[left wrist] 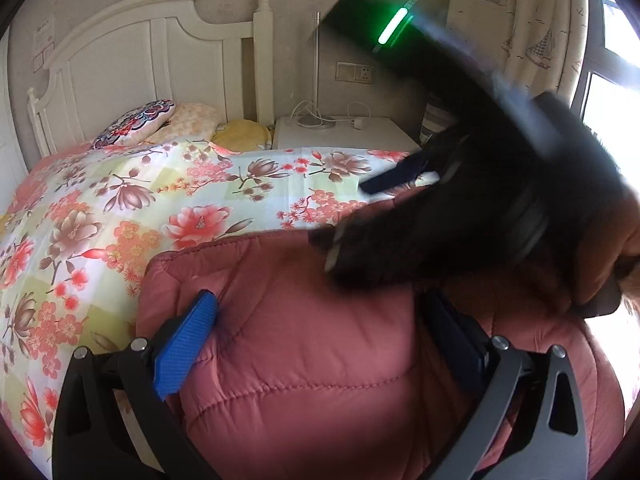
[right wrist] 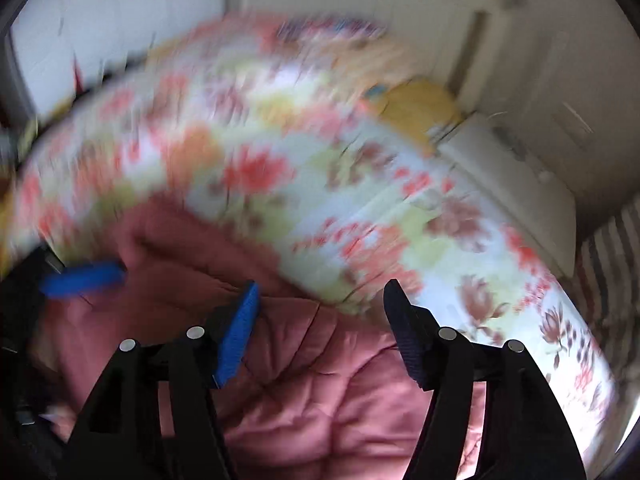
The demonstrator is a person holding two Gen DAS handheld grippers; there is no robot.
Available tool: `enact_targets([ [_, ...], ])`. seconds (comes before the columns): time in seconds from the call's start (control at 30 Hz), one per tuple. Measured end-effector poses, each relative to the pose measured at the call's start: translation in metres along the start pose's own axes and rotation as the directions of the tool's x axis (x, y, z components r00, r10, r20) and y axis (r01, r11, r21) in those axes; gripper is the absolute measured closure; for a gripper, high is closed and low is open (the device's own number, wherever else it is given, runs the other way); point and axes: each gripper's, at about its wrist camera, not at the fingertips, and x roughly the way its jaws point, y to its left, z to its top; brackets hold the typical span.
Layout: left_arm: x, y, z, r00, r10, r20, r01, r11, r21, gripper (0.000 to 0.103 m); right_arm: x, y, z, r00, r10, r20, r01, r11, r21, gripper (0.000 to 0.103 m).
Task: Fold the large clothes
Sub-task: 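Press the folded pink coat flat with both open grippers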
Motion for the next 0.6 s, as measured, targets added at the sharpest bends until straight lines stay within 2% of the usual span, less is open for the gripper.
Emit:
enact_targets([
  [0.03, 0.001, 0.001, 0.0, 1.0, 0.006, -0.006, -0.006, 1.0, -0.002, 0.002, 0.011, 0.005, 0.0, 0.999, -0.01, -0.032, 0.009, 1.0, -0.026, 0.041],
  [0.1, 0.001, 0.004, -0.001, 1.0, -0.003, -0.01, 0.002, 1.0, -0.01, 0.002, 0.018, 0.001, 0.001, 0.998, 0.024, -0.054, -0.024, 1.0, 0.001, 0.041],
  [0.2, 0.002, 0.003, 0.0, 1.0, -0.002, -0.013, 0.002, 1.0, -0.003, 0.002, 0.021, -0.005, -0.004, 0.997, 0.056, -0.051, -0.054, 0.998, 0.044, 0.04],
  [0.27, 0.001, 0.002, -0.001, 1.0, -0.002, -0.011, 0.002, 1.0, 0.0, 0.002, 0.02, -0.005, -0.006, 0.998, 0.048, -0.034, -0.046, 0.997, 0.062, 0.038],
  [0.33, 0.001, 0.006, 0.0, 0.999, -0.03, -0.015, 0.03, 1.0, -0.007, 0.002, 0.013, -0.009, -0.009, 1.0, 0.001, -0.009, 0.0, 0.996, 0.093, 0.035],
  [0.47, -0.017, 0.017, 0.0, 0.999, -0.031, -0.005, 0.031, 0.999, -0.042, 0.002, -0.036, -0.017, -0.02, 0.994, -0.017, 0.112, -0.001, 0.988, 0.155, 0.034],
  [0.53, -0.031, 0.033, -0.001, 1.0, 0.012, -0.004, -0.012, 0.994, -0.112, 0.002, -0.069, -0.021, -0.036, 0.981, -0.032, 0.19, -0.004, 0.982, 0.188, 0.032],
  [0.6, -0.033, 0.051, -0.006, 1.0, 0.0, -0.029, -0.005, 0.983, -0.185, 0.002, -0.095, -0.025, -0.056, 0.97, -0.057, 0.236, 0.0, 0.972, 0.234, 0.027],
])
